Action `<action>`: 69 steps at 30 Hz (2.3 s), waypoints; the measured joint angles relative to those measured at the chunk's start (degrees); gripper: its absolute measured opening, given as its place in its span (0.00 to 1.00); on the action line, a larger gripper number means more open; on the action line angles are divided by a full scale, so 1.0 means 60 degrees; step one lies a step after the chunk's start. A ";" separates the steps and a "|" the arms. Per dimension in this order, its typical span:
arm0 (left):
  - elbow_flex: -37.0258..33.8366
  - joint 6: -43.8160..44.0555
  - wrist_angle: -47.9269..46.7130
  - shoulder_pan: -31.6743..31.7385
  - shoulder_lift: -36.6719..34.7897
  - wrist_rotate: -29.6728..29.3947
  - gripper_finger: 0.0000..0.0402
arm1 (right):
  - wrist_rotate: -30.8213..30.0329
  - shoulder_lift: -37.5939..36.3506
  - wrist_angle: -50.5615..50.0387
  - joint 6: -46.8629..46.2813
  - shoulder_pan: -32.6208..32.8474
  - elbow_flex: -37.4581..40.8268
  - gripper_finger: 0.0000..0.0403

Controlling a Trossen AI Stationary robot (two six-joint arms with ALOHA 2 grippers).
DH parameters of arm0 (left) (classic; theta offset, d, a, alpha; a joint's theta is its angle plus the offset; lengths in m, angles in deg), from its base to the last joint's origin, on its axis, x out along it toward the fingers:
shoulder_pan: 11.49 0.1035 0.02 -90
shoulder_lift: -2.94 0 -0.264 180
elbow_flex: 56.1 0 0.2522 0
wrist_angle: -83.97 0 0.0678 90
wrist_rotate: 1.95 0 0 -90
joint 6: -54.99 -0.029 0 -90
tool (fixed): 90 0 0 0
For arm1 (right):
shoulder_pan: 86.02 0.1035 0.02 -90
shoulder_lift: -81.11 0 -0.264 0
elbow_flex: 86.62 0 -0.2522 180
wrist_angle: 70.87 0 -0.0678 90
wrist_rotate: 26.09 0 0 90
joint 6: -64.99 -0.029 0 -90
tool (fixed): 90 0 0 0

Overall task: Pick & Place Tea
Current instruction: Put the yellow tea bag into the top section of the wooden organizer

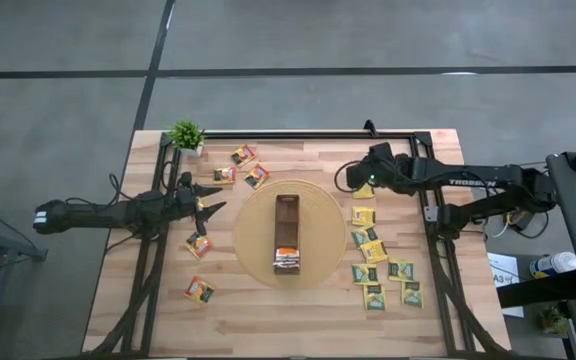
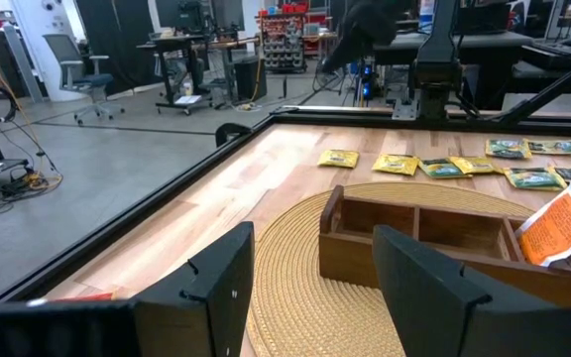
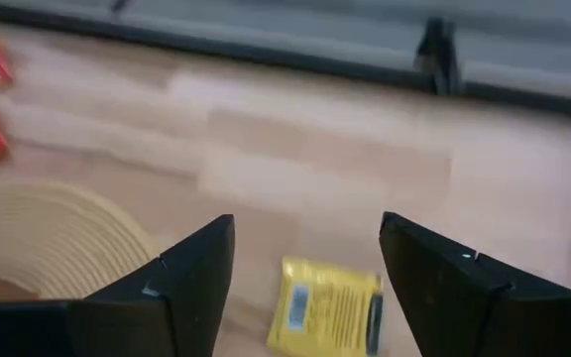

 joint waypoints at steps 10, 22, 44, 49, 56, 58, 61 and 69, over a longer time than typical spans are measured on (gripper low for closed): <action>-0.0004 0.0000 0.0000 0.0000 -0.0004 0.0000 0.50 | 0.2106 0.0951 0.0081 -0.0520 -0.1459 0.0503 0.60; -0.0001 -0.0003 0.0000 0.0004 0.0000 0.0000 0.50 | 0.3102 0.2975 0.0160 -0.0090 -0.2373 0.0503 0.60; 0.0000 -0.0004 0.0000 -0.0004 0.0004 0.0000 0.50 | 0.3987 0.3981 0.0886 0.1407 -0.2709 0.0320 0.60; -0.0004 -0.0004 0.0000 -0.0001 0.0004 0.0000 0.50 | 0.3985 0.3679 0.0874 0.1409 -0.2674 0.0330 0.60; -0.0003 -0.0001 0.0000 0.0000 0.0004 0.0000 0.50 | 0.4085 0.3469 0.0862 0.1325 -0.2541 0.0328 0.60; -0.0002 -0.0004 0.0000 0.0000 0.0004 0.0000 0.50 | 0.4330 0.3441 0.0862 0.1283 -0.2463 0.0325 0.60; -0.0001 -0.0004 0.0000 0.0000 0.0004 0.0000 0.50 | 0.4669 0.3441 0.0851 0.1137 -0.2283 0.0321 0.60; -0.0003 -0.0004 0.0000 0.0007 0.0004 0.0000 0.50 | 0.4663 0.3739 0.0839 0.0973 -0.2181 0.0357 0.60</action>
